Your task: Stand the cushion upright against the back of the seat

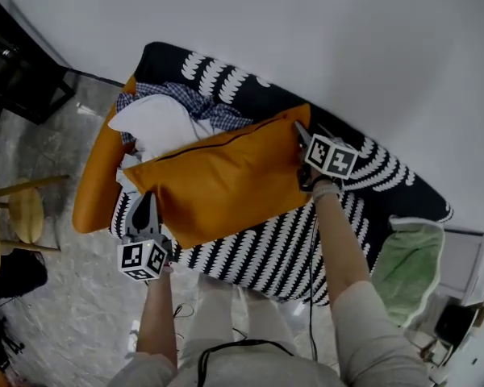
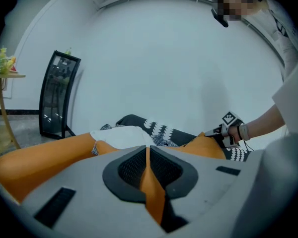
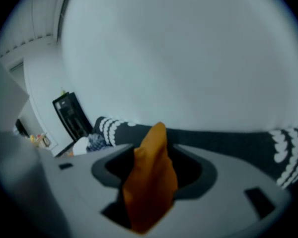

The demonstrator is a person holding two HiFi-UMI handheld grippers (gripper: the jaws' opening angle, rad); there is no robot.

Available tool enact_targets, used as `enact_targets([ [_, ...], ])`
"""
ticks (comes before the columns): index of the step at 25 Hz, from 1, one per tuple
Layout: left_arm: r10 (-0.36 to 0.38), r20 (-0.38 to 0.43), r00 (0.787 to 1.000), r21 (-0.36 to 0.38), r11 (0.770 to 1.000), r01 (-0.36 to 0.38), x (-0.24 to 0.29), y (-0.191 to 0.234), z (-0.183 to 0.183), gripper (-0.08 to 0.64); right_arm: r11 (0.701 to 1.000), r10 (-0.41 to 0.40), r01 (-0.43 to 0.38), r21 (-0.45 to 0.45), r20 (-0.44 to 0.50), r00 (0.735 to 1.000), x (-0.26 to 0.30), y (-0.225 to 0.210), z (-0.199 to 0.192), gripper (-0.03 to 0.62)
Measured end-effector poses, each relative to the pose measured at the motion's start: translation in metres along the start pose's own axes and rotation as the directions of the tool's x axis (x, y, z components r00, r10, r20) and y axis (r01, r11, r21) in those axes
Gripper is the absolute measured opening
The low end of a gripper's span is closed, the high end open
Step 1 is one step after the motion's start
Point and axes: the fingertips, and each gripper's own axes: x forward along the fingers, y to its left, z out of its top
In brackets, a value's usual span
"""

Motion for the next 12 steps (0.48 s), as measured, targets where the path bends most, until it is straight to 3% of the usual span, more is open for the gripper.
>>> enact_targets([
  [3,0.084,-0.002,0.996,-0.018,0.996,-0.084,-0.003,0.028,-0.003,0.028,0.998,0.022,-0.02,0.051,-0.036,0.999,0.009,-0.003,-0.002,0.23],
  [6,0.121,-0.025,0.992,-0.048,0.991,-0.122,-0.001,0.049,-0.01,0.031,0.995,0.072,-0.067,0.079,-0.062,0.995,0.013,0.002,-0.002,0.221],
  [10,0.119,-0.054,0.991,-0.072,0.99,-0.123,0.011,0.055,-0.019,0.031,0.998,0.058,-0.061,-0.033,-0.08,0.995,0.009,0.008,-0.007,0.073],
  [12,0.129,-0.066,0.989,-0.061,0.989,-0.134,0.012,0.054,-0.021,0.031,0.996,0.043,-0.047,-0.069,-0.059,0.997,0.0,0.011,-0.008,0.045],
])
